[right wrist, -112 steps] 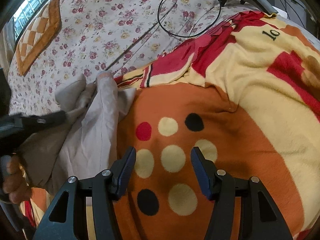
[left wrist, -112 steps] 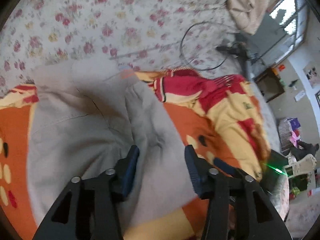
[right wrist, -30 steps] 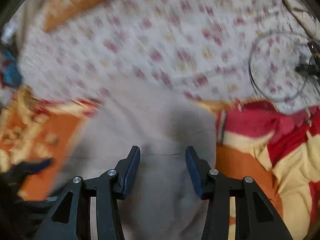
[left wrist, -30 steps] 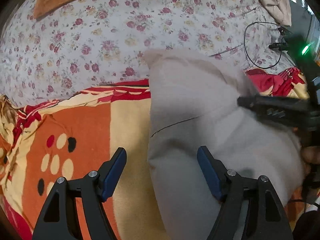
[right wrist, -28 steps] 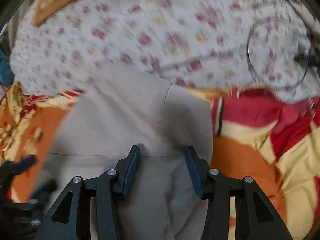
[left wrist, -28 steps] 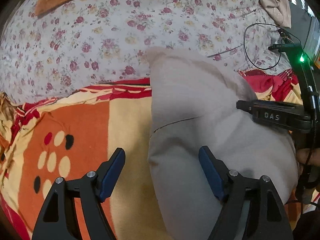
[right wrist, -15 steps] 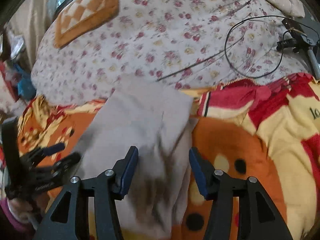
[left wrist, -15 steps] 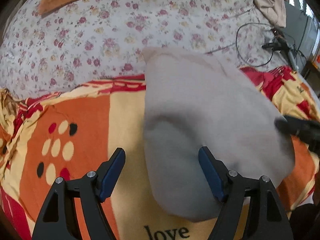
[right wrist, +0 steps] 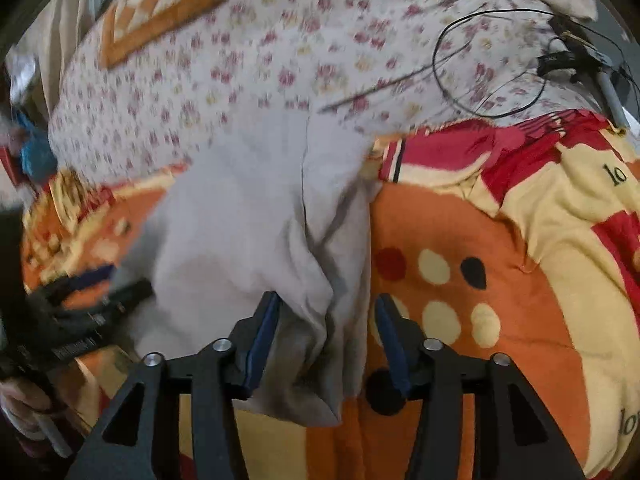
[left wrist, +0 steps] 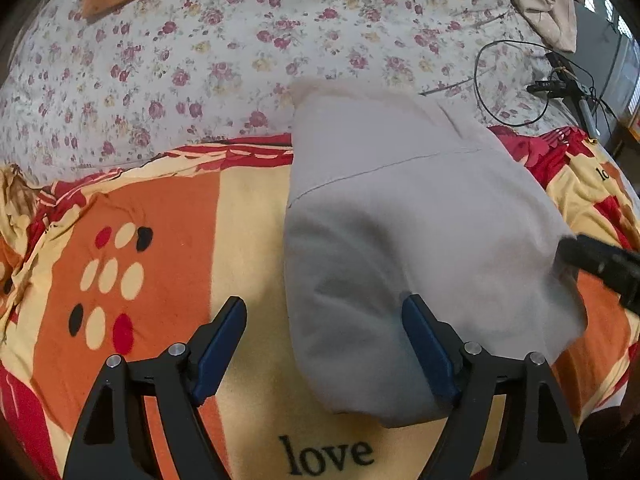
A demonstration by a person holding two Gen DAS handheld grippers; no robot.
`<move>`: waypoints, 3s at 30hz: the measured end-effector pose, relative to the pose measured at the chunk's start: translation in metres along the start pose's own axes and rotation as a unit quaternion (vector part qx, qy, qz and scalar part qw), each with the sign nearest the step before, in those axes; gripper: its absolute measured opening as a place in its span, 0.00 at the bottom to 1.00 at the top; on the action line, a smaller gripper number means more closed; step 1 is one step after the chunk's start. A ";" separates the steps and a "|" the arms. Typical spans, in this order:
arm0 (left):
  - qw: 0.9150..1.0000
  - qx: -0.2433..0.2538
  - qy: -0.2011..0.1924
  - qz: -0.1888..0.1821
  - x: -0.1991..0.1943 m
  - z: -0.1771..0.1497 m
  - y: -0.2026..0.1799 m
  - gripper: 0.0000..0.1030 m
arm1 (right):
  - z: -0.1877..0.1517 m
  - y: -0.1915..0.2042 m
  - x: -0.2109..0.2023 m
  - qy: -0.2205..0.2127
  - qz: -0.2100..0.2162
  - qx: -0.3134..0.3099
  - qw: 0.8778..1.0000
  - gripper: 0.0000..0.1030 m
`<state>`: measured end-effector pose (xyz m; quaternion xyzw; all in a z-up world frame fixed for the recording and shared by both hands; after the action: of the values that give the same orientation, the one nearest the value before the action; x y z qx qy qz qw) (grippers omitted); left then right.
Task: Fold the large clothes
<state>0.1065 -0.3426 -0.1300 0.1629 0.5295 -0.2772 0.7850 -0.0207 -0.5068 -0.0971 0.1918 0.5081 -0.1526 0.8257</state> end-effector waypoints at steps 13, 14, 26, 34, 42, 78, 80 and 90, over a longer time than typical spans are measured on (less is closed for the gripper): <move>1.000 0.001 0.011 -0.015 0.010 0.004 -0.001 0.80 | 0.016 -0.005 0.052 0.031 -0.016 0.016 0.999 0.65; 0.999 -0.005 0.017 -0.031 0.011 0.007 0.001 0.80 | 0.015 -0.006 0.049 0.032 -0.016 0.013 0.999 0.65; 0.978 -0.059 0.078 -0.182 0.051 0.061 0.029 0.92 | 0.046 -0.022 0.051 0.012 0.116 0.047 0.992 0.81; 0.970 -0.053 0.095 -0.216 0.092 0.078 0.027 0.77 | 0.064 -0.002 0.094 0.056 0.211 0.054 0.974 0.83; 0.968 -0.013 0.066 -0.240 0.047 0.076 0.022 0.30 | 0.064 0.032 0.047 0.015 0.244 0.047 0.969 0.29; 0.998 -0.048 0.007 0.041 -0.001 -0.063 0.087 0.79 | -0.011 0.125 0.073 0.034 -0.014 -0.056 0.998 0.49; 0.998 -0.049 0.005 0.041 -0.001 -0.063 0.088 0.79 | -0.010 0.120 0.077 0.033 -0.011 -0.051 0.998 0.52; 0.998 -0.052 -0.005 0.047 -0.003 -0.073 0.092 0.79 | -0.039 0.132 0.004 0.002 0.009 -0.077 0.997 0.55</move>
<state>0.1074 -0.2290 -0.1585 0.1448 0.5310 -0.2128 0.8073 0.0096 -0.3723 -0.0950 0.1325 0.5183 -0.1052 0.8383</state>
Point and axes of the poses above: each gripper's, at about its wrist camera, not at the fingertips, and x roughly the way its jaws point, y to its left, z to its top, the point moved 10 cm from there along x, roughly the way its jaws point, and after that the axes turned 14 degrees about y, right-handed, at the moved point
